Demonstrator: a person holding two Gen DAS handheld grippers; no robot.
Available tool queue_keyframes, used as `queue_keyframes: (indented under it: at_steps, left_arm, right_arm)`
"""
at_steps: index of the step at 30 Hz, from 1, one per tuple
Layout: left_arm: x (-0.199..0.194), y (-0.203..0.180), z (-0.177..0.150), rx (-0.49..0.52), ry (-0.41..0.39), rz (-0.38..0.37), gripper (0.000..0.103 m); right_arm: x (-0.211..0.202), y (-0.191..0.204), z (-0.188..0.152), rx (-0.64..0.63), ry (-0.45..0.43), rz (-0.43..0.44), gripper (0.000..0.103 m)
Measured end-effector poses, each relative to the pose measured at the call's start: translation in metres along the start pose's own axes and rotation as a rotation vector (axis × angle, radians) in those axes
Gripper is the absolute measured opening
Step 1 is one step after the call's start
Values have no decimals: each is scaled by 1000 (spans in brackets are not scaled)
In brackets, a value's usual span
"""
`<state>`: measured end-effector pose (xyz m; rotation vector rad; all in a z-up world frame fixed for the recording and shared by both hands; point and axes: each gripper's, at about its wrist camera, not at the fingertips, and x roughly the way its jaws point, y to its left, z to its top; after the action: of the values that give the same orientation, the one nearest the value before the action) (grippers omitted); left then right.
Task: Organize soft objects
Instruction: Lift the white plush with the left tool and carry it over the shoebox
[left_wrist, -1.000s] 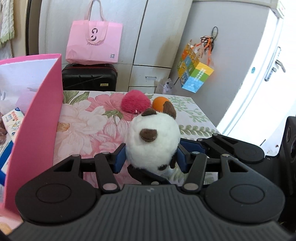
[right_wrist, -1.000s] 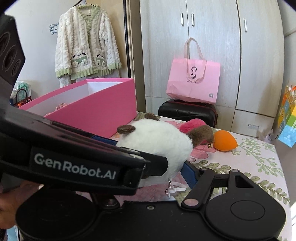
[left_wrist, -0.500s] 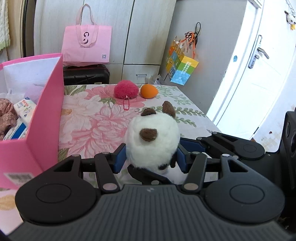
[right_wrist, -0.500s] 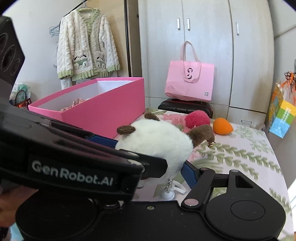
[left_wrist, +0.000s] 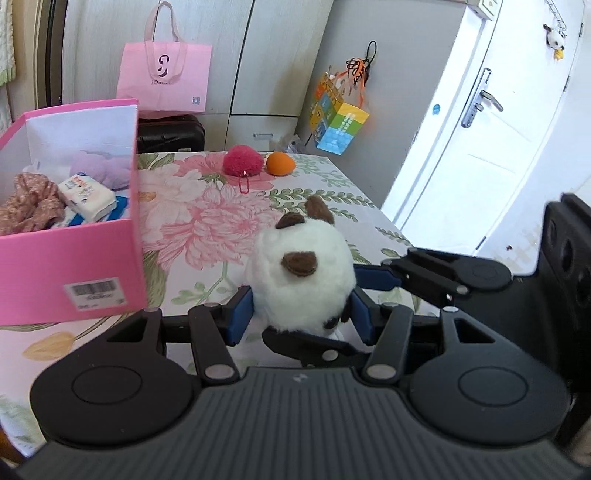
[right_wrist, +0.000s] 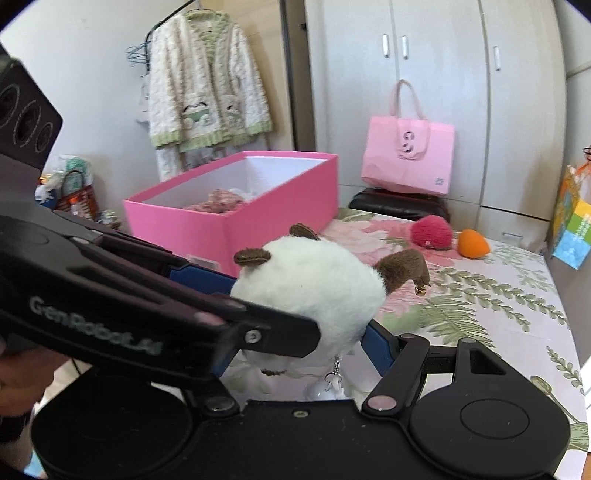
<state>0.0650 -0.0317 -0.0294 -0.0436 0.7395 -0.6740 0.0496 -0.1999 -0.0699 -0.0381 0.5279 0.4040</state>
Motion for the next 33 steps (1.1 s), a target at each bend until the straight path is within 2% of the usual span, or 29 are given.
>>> queue_keyframes:
  at_steps: [5, 13, 20, 26, 33]
  left_arm:
    - [-35, 6, 8, -5, 29, 11, 54]
    - [-83, 18, 20, -5, -48, 90, 54]
    - [-107, 40, 38, -39, -43, 134, 54]
    - [-109, 64, 59, -47, -123, 142, 57]
    - [-83, 107, 89, -111, -164, 146, 58]
  right_arm:
    - [-12, 19, 17, -28, 17, 79, 75]
    - [-19, 56, 51, -130, -52, 145, 75]
    - [-8, 76, 81, -143, -37, 211, 77]
    - [10, 78, 111, -155, -73, 220, 77]
    - [57, 66, 146, -161, -87, 237, 79]
